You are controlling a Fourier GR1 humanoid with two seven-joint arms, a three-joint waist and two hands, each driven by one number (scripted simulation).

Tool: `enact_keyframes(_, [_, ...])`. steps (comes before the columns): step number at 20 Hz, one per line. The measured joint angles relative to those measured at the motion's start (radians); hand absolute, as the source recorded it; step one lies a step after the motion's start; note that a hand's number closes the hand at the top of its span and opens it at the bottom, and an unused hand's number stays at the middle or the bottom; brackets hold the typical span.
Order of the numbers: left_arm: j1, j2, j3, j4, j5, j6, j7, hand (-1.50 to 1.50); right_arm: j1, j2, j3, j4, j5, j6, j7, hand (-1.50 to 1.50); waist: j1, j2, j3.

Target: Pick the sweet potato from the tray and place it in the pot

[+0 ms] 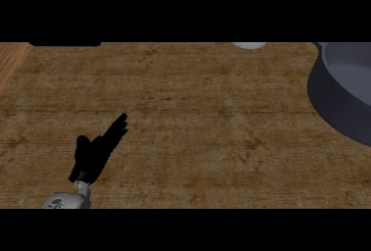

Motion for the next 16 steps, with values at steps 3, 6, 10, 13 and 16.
enact_keyframes(3, [-0.008, 0.007, 0.012, 0.0, 0.009, -0.015, 0.012, 0.0, -0.066, -0.023, 0.058, -0.038, 0.046, -0.009, 0.092, 1.5, 0.004, 0.001, 0.0])
enact_keyframes(6, [-0.023, -0.01, 0.006, 0.007, 0.001, -0.008, 0.019, 0.0, -0.154, -0.038, 0.131, -0.029, 0.105, -0.014, 0.167, 1.5, 0.01, 0.003, 0.0])
enact_keyframes(10, [-0.03, -0.013, 0.008, 0.016, -0.002, -0.019, 0.007, 0.0, -0.28, -0.027, 0.237, 0.0, 0.199, -0.035, 0.242, 1.5, 0.017, 0.004, 0.001])
enact_keyframes(13, [-0.037, -0.016, 0.012, 0.035, -0.006, -0.026, -0.007, 0.0, -0.372, -0.014, 0.307, 0.06, 0.282, -0.053, 0.265, 1.5, 0.021, 0.006, 0.001])
enact_keyframes(16, [-0.039, -0.021, 0.009, 0.036, -0.012, -0.024, -0.007, 0.0, -0.416, -0.009, 0.389, 0.076, 0.392, -0.099, 0.316, 1.5, 0.026, 0.007, 0.001])
